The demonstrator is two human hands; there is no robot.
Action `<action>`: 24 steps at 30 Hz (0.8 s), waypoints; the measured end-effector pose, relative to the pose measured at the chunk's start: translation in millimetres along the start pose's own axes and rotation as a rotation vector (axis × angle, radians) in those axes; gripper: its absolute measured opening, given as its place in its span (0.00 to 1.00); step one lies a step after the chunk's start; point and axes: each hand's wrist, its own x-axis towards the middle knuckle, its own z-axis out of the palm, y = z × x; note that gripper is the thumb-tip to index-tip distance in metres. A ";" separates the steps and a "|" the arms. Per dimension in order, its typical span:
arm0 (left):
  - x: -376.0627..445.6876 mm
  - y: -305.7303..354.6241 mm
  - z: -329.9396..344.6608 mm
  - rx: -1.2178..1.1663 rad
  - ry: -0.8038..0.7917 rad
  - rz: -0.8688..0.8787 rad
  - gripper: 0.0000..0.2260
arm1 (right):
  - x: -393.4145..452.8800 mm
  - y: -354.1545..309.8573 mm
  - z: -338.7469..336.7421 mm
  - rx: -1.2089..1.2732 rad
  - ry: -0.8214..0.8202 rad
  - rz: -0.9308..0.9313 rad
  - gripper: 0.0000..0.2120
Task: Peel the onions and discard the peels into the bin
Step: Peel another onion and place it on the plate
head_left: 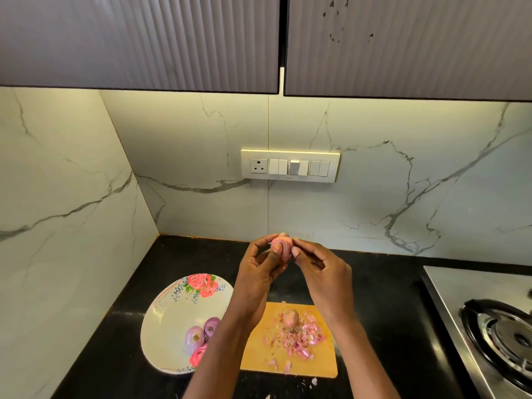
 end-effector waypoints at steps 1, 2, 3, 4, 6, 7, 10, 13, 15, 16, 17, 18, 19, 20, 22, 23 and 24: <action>-0.2 -1.7 -1.1 0.016 0.000 0.003 0.20 | -1.3 2.6 -0.5 -0.018 0.008 -0.013 0.14; -0.5 -3.7 -2.7 0.038 0.002 0.004 0.19 | -2.9 5.5 -1.3 -0.028 0.008 -0.019 0.14; -0.5 -4.9 -4.1 0.061 0.003 0.006 0.19 | -3.7 7.5 -1.9 -0.032 0.006 -0.022 0.15; -0.6 -5.9 -5.3 0.084 0.004 0.006 0.19 | -4.8 9.2 -2.5 -0.033 0.002 -0.018 0.16; -0.3 -7.5 -7.7 0.131 -0.002 0.018 0.18 | -5.9 10.2 -2.7 -0.024 -0.003 -0.001 0.17; -0.3 -8.3 -8.4 0.157 -0.006 0.025 0.18 | -6.4 10.4 -2.8 -0.026 -0.001 0.006 0.18; 0.3 -10.4 -10.8 0.201 -0.017 0.032 0.16 | -7.8 11.4 -3.0 -0.057 0.013 -0.004 0.19; 0.2 -11.8 -12.1 0.220 -0.024 0.027 0.15 | -10.1 15.6 -2.7 -0.086 0.026 -0.029 0.17; -0.9 -13.7 -12.0 0.219 -0.023 0.014 0.15 | -12.1 18.6 -1.8 -0.115 0.038 -0.052 0.14; -1.5 -14.4 -12.2 0.215 -0.021 0.008 0.15 | -12.9 19.2 -1.0 -0.135 0.045 -0.069 0.12; -2.2 -15.5 -12.4 0.211 -0.020 0.002 0.15 | -14.0 19.6 -0.4 -0.152 0.051 -0.085 0.11; -2.5 -16.3 -12.6 0.207 -0.019 -0.001 0.15 | -14.8 19.2 0.1 -0.163 0.056 -0.099 0.11; -3.2 -17.1 -13.1 0.204 -0.021 -0.003 0.15 | -15.9 18.4 0.8 -0.168 0.063 -0.108 0.12; -4.3 -17.9 -13.5 0.198 -0.026 -0.006 0.15 | -17.1 17.7 1.6 -0.170 0.071 -0.109 0.14; -6.5 -19.0 -13.4 0.180 -0.040 -0.015 0.16 | -17.8 18.7 2.8 -0.176 0.086 -0.099 0.15; -7.3 -19.6 -13.3 0.170 -0.045 -0.019 0.16 | -17.6 20.0 3.4 -0.180 0.088 -0.092 0.14; -7.9 -19.9 -13.1 0.155 -0.050 -0.024 0.17 | -17.3 21.7 3.9 -0.182 0.087 -0.082 0.13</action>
